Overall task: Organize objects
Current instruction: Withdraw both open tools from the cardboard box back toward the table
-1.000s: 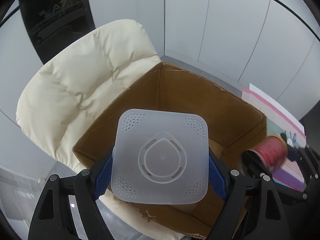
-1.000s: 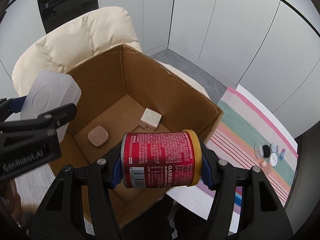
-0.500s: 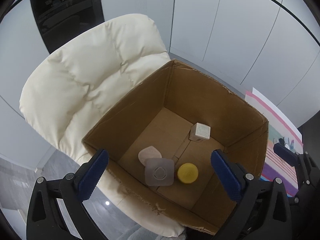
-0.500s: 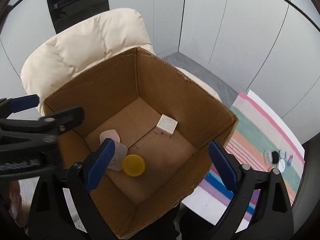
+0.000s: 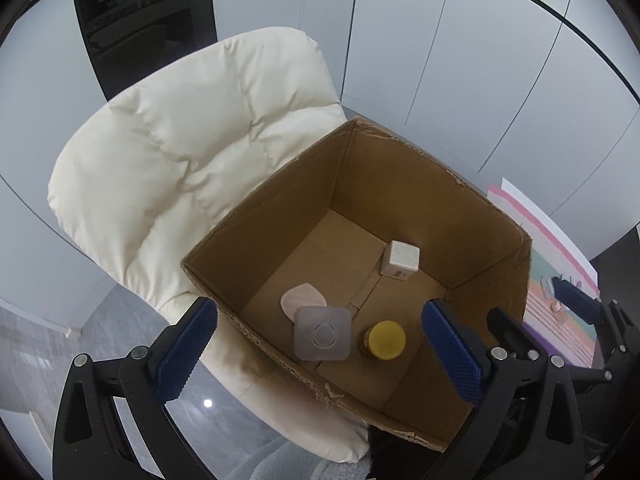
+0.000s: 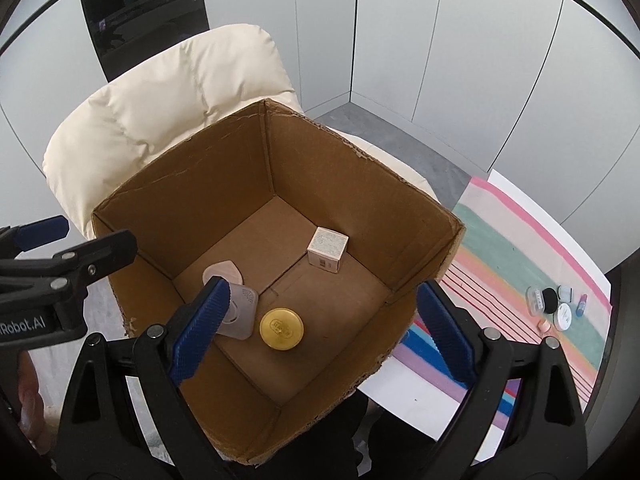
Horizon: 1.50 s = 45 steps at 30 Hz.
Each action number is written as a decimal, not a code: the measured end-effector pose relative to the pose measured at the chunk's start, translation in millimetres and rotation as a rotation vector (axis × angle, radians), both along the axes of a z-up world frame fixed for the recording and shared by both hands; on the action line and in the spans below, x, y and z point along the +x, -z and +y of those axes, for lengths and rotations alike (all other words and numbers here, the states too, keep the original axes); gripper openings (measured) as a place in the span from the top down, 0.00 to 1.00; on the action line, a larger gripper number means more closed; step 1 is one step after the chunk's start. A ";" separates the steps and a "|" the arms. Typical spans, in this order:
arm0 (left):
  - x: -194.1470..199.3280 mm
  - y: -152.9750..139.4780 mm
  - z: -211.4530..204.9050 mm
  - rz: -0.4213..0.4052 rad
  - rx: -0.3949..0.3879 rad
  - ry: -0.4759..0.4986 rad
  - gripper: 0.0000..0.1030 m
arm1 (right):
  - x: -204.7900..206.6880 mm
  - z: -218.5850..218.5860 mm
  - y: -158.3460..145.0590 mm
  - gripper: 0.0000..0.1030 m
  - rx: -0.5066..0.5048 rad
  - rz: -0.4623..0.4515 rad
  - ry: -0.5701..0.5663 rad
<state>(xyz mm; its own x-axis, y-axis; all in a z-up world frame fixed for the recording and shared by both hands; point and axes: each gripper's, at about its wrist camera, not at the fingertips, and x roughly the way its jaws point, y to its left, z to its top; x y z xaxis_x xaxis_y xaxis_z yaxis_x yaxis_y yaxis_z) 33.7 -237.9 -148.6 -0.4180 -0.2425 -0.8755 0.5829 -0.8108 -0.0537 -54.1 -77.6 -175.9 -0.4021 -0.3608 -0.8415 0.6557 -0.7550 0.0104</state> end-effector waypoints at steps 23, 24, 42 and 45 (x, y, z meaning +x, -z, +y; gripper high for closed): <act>49.2 -37.2 38.6 0.043 -0.030 0.032 0.00 | 33.6 47.7 -27.4 0.07 -0.016 -0.005 0.049; 53.2 -37.6 40.8 0.044 -0.027 0.031 0.00 | 36.0 50.4 -28.5 0.07 -0.017 -0.007 0.049; 102.6 -49.5 78.5 0.057 -0.015 0.052 0.00 | 89.3 96.5 -41.7 0.07 -0.014 -0.013 0.048; 106.0 -52.4 83.0 0.057 -0.024 0.058 0.00 | 96.2 99.8 -44.6 0.07 -0.010 -0.001 0.042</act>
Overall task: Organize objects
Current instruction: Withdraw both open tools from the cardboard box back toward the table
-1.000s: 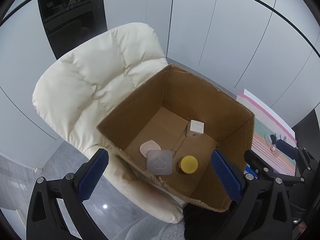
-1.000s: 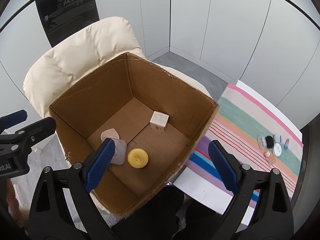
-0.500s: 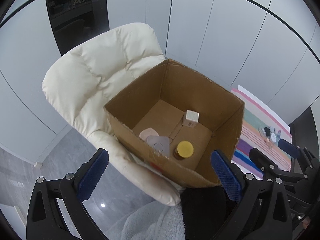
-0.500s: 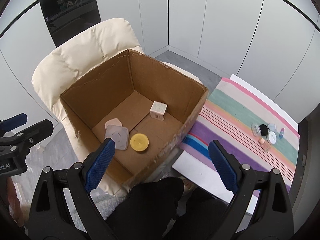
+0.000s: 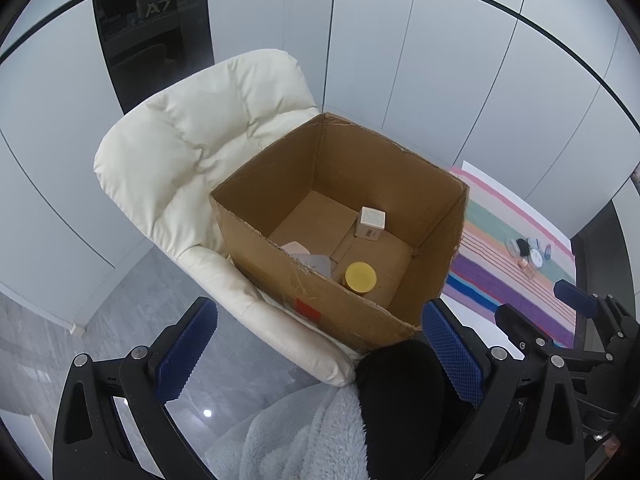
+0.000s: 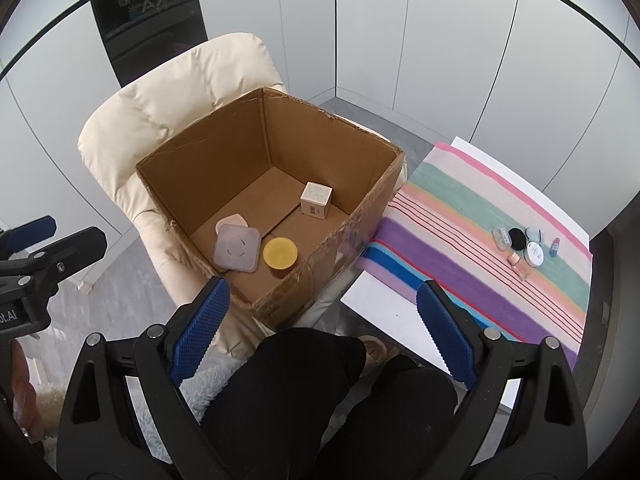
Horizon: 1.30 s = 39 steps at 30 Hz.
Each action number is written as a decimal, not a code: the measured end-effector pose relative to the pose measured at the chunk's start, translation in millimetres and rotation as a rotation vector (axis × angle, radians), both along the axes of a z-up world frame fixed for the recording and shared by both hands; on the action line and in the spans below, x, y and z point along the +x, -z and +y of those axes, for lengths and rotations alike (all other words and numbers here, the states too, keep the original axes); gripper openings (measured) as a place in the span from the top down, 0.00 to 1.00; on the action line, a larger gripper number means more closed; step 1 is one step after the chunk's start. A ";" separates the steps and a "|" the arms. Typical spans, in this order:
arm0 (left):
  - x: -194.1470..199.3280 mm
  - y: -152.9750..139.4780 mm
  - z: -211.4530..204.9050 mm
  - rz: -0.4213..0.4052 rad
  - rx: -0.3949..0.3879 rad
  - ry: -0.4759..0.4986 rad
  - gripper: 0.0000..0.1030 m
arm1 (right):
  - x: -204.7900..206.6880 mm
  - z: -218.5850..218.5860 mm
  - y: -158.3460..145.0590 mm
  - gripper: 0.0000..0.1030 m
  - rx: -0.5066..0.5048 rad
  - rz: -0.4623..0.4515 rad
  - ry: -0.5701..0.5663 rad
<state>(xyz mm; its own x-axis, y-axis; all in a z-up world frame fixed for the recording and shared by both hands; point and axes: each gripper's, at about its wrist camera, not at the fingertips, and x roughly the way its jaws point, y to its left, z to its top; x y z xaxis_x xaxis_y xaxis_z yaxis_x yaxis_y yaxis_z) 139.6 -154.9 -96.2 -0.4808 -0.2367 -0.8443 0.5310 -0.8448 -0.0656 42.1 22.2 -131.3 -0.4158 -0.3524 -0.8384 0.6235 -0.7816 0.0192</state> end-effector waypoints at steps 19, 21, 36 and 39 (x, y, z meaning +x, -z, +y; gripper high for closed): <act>-10.4 -9.7 23.7 0.019 0.004 0.077 0.00 | -0.7 28.9 -14.0 0.07 -0.011 0.028 0.075; -15.7 -12.6 30.7 0.028 0.003 0.095 0.00 | -2.6 36.7 -15.2 0.07 -0.017 0.031 0.096; -71.4 -14.3 122.2 0.039 -0.005 0.310 0.00 | -19.8 145.3 -17.3 0.07 -0.015 0.041 0.328; -82.8 -13.8 144.7 0.040 -0.004 0.361 0.00 | -20.4 174.7 -16.6 0.07 -0.013 0.041 0.387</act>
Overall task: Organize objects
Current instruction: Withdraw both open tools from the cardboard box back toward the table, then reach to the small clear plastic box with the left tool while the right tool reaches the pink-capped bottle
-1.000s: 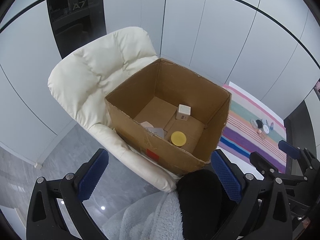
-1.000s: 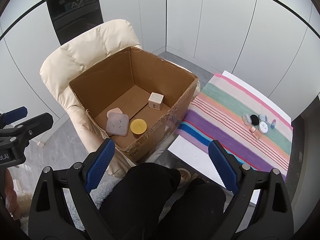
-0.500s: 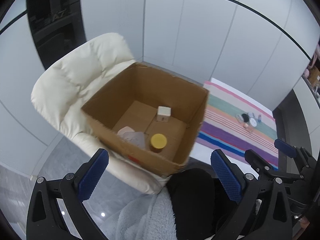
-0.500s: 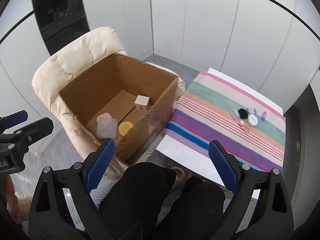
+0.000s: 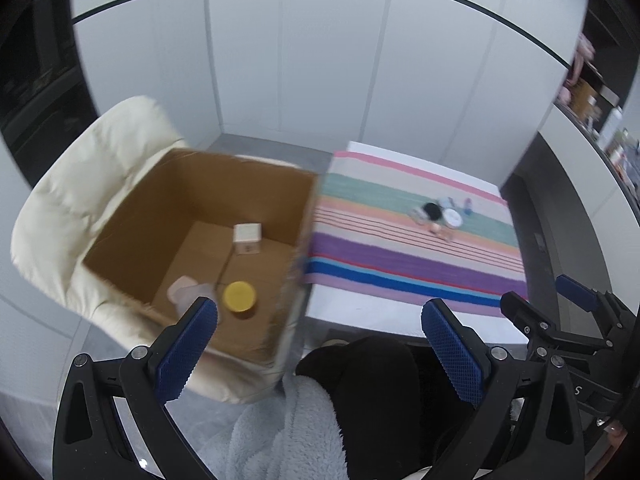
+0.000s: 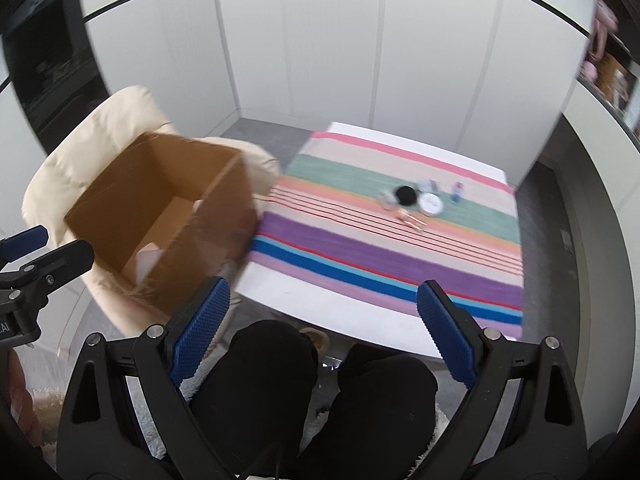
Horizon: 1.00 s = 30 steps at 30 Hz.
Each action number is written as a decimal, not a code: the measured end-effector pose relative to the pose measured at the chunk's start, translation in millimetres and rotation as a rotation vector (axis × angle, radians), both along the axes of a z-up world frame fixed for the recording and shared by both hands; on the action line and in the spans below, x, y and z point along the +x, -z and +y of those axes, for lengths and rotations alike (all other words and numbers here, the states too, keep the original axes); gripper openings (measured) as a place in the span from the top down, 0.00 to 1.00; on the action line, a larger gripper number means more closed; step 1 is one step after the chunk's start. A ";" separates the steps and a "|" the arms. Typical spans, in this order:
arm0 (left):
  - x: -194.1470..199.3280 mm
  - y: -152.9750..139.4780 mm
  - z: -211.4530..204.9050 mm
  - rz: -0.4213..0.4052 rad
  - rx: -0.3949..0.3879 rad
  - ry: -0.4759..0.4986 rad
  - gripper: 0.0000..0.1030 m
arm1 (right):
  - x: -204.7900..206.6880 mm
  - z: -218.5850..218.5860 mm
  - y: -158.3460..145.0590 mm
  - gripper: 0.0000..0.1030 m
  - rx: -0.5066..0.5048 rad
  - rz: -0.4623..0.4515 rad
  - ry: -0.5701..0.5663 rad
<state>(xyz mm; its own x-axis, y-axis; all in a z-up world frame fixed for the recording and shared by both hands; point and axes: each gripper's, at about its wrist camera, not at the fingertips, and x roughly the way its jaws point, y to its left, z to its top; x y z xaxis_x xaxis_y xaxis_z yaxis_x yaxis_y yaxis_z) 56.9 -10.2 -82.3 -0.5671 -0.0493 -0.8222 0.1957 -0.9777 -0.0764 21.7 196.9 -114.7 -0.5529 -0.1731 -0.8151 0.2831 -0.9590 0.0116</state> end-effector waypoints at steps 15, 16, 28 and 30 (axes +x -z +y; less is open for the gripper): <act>-46.5 13.6 77.4 -0.036 0.013 0.166 0.00 | -1.3 109.5 15.3 0.07 0.012 -0.036 0.240; -49.3 15.4 78.7 -0.039 0.012 0.170 0.00 | -3.2 112.9 17.5 0.07 0.011 -0.039 0.247; -108.3 70.3 69.4 -0.098 0.018 0.141 0.00 | -51.5 119.2 56.5 0.07 0.030 -0.070 0.266; -120.9 81.3 68.5 -0.110 0.012 0.135 0.00 | -64.3 117.9 67.2 0.07 0.047 -0.069 0.266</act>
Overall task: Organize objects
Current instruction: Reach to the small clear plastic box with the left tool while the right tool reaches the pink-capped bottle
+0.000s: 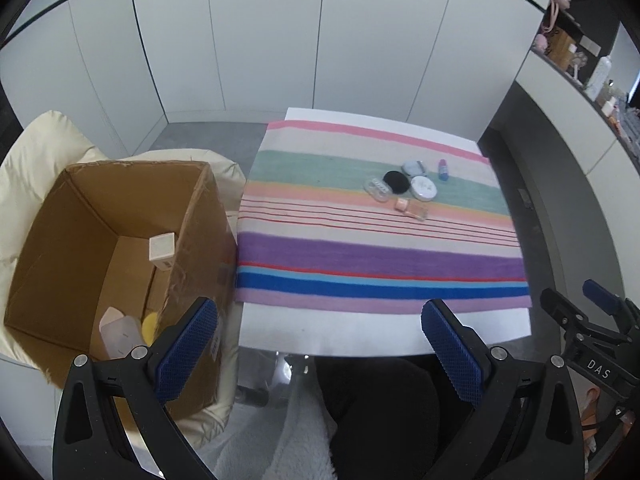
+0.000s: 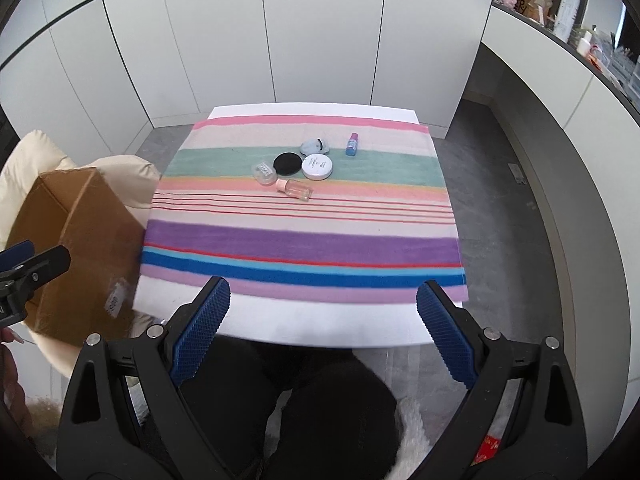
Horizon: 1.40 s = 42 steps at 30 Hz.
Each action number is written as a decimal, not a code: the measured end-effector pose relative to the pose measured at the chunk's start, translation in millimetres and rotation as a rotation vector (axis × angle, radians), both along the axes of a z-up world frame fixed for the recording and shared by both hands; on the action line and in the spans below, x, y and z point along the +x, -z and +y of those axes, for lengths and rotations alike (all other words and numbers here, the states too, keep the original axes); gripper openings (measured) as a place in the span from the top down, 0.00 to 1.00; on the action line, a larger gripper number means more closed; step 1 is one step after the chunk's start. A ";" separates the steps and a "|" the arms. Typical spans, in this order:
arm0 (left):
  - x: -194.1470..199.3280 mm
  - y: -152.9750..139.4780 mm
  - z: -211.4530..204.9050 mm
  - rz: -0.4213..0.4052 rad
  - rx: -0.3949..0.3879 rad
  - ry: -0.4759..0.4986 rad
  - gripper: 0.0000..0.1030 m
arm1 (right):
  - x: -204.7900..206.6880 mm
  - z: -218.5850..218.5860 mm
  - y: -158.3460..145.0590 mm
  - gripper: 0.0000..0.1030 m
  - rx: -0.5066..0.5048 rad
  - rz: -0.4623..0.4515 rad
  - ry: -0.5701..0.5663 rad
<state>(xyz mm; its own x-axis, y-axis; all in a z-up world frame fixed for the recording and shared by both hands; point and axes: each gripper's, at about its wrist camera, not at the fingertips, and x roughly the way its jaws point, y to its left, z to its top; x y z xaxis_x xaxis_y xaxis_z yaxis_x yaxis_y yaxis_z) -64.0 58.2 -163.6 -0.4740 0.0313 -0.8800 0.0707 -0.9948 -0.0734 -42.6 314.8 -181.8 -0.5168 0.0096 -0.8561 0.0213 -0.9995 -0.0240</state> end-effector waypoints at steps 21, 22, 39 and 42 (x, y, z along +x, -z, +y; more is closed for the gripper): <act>-151.7 112.9 9.3 -0.094 0.038 -0.001 0.00 | -185.3 -10.9 157.9 0.07 -0.154 -0.101 0.072; -157.6 119.0 9.7 -0.098 0.046 0.004 0.00 | -193.3 -13.6 167.4 0.07 -0.153 -0.107 0.077; -241.6 196.9 76.4 -0.165 0.036 0.284 0.00 | -222.7 -6.8 224.1 0.35 -0.101 -0.103 0.113; -256.7 211.9 98.0 -0.166 -0.008 0.354 0.01 | -216.3 6.7 227.0 0.35 -0.107 -0.103 0.108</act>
<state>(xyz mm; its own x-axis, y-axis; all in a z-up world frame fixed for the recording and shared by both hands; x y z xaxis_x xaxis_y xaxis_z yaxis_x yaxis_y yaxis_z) -320.7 156.3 -375.5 -0.2861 0.1601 -0.9447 -0.2666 -0.9603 -0.0820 -258.9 321.6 -408.8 -0.4273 -0.0335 -0.9035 -0.0897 -0.9928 0.0793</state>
